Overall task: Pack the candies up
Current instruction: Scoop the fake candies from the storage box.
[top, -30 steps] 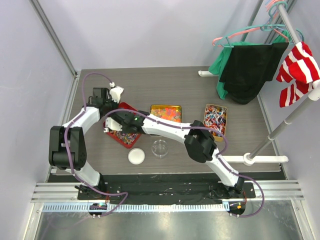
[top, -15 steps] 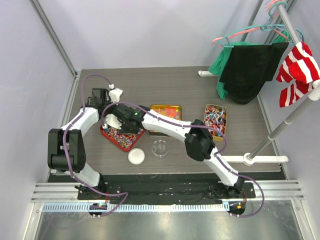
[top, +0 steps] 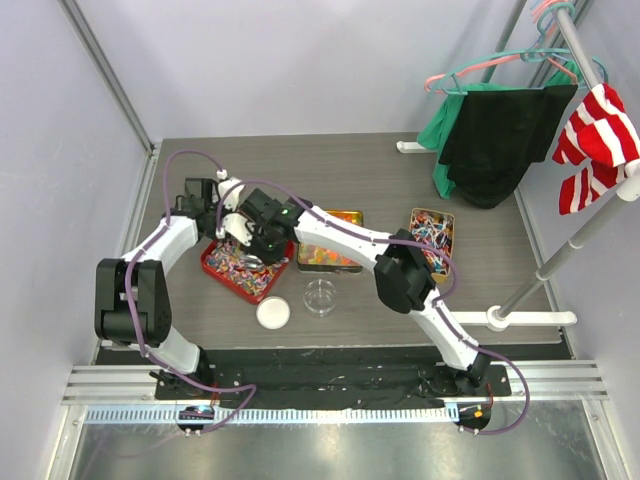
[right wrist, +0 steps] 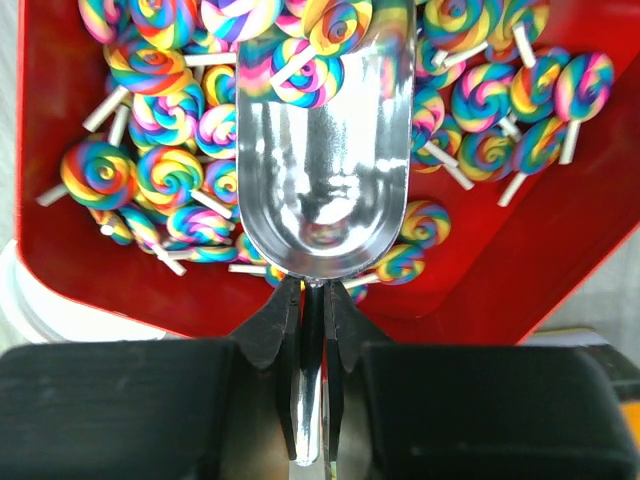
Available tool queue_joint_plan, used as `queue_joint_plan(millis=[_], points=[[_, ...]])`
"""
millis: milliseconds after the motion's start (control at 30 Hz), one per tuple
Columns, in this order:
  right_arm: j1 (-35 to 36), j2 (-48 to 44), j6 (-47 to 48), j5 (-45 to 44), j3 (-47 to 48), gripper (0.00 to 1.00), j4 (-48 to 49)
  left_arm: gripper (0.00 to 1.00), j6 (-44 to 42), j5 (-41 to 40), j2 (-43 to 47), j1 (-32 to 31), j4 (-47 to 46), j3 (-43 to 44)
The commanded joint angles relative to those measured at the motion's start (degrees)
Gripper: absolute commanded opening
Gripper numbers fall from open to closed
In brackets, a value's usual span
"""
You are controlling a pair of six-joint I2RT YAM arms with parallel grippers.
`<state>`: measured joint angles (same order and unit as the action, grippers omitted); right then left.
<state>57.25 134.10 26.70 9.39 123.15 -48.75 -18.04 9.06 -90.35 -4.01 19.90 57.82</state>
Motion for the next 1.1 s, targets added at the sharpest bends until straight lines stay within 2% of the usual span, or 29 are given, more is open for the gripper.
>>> queue_joint_plan(millis=[0,100,367,500,667,800,933,1033,1067], points=[[-0.4,-2.3,-4.7,16.8,2.1,0.01,7.0,0.00,6.8,5.2,3.5,-1.9,-9.7,2.1],[0.8,-1.6,-5.3,11.4,1.4,0.01,9.4,0.00,7.6,6.6,3.2,-2.1,-9.1,2.5],[8.0,-0.6,0.1,-7.6,-0.5,0.01,16.9,0.00,9.1,5.4,2.9,-2.0,-8.7,3.2],[12.3,0.0,6.0,-22.8,-4.0,0.01,23.5,0.00,10.0,3.7,2.7,-2.1,-8.6,3.1],[14.6,0.3,10.5,-25.5,-5.0,0.01,27.5,0.00,10.0,3.8,2.5,-2.1,-8.7,2.5],[16.1,-0.9,17.6,-30.9,-11.2,0.01,34.8,0.00,9.8,4.1,1.8,-2.1,-8.6,2.7],[16.5,-1.1,19.5,-31.5,-14.8,0.01,39.0,0.00,9.8,5.1,1.4,-2.1,-8.5,3.0],[16.7,-0.3,18.8,-32.0,-14.0,0.01,40.2,0.00,10.0,5.2,1.1,-2.1,-8.0,3.3],[16.5,-0.2,17.2,-29.7,-12.9,0.01,39.3,0.00,10.0,5.4,1.0,-2.1,-7.9,3.3]])
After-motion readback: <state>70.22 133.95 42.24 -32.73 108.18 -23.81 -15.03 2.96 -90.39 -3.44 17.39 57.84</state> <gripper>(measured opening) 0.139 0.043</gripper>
